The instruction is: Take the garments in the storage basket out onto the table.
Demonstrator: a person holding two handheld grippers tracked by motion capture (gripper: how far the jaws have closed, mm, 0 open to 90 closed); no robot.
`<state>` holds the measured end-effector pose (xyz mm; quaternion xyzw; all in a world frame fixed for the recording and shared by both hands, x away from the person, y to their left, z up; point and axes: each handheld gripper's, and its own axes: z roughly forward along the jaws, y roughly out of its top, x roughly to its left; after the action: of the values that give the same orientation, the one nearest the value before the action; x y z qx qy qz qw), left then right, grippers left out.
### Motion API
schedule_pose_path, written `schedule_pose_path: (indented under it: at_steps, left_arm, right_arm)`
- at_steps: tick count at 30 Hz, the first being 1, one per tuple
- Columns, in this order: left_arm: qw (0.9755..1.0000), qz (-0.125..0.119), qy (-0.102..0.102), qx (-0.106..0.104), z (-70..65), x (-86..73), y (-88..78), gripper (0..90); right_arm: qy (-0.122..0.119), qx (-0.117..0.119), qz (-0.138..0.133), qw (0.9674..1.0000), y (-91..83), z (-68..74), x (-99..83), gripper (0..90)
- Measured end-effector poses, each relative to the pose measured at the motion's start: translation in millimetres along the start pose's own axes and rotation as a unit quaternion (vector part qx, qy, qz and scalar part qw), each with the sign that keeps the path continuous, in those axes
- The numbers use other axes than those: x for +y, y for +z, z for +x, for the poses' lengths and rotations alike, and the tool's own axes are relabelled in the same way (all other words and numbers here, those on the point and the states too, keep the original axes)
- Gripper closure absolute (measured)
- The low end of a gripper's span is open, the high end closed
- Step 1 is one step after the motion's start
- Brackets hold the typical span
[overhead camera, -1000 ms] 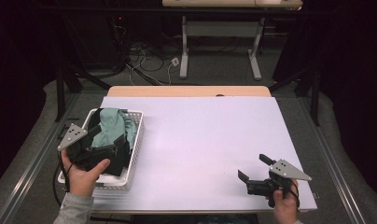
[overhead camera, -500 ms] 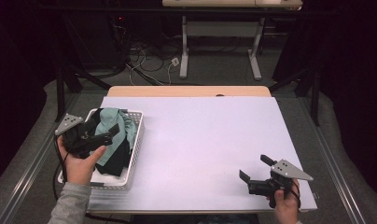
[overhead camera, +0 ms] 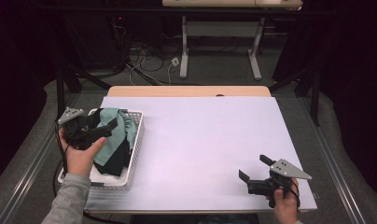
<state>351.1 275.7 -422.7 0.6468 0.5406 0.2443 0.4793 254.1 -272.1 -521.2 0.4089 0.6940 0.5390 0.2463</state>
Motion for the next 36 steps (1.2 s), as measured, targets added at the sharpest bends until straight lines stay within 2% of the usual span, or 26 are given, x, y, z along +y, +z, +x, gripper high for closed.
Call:
schedule_pose_path:
  at_steps: [7,13,18,27,32,36]
  left_arm:
    - [0.9999,0.013,-0.002,0.01,-0.8,6.2,9.7,2.1]
    - [0.9995,0.02,-0.018,0.014,2.2,5.6,19.4,2.1]
    - [0.9989,0.03,-0.025,0.024,3.9,1.0,34.2,2.1]
    - [0.9977,0.05,-0.03,0.034,6.9,-6.7,49.1,2.1]
    - [0.9962,0.072,-0.028,0.041,8.4,-15.8,61.2,2.1]
    - [0.9954,0.078,-0.035,0.045,10.5,-20.4,68.0,2.0]
  right_arm:
    - [0.001,0.004,0.006,1.0,1.4,-1.1,-0.5,0.0]
    - [0.005,0.003,0.011,0.9999,1.7,-1.3,-0.7,0.0]
    - [0.005,0.004,0.011,0.9999,2.3,-1.4,-0.8,0.0]
    - [0.007,0.007,0.011,0.9999,3.2,-1.5,-1.3,0.0]
    - [0.007,0.008,0.014,0.9998,3.1,-1.7,-1.3,0.0]
    - [0.006,0.006,0.017,0.9998,3.1,-2.0,-1.4,0.0]
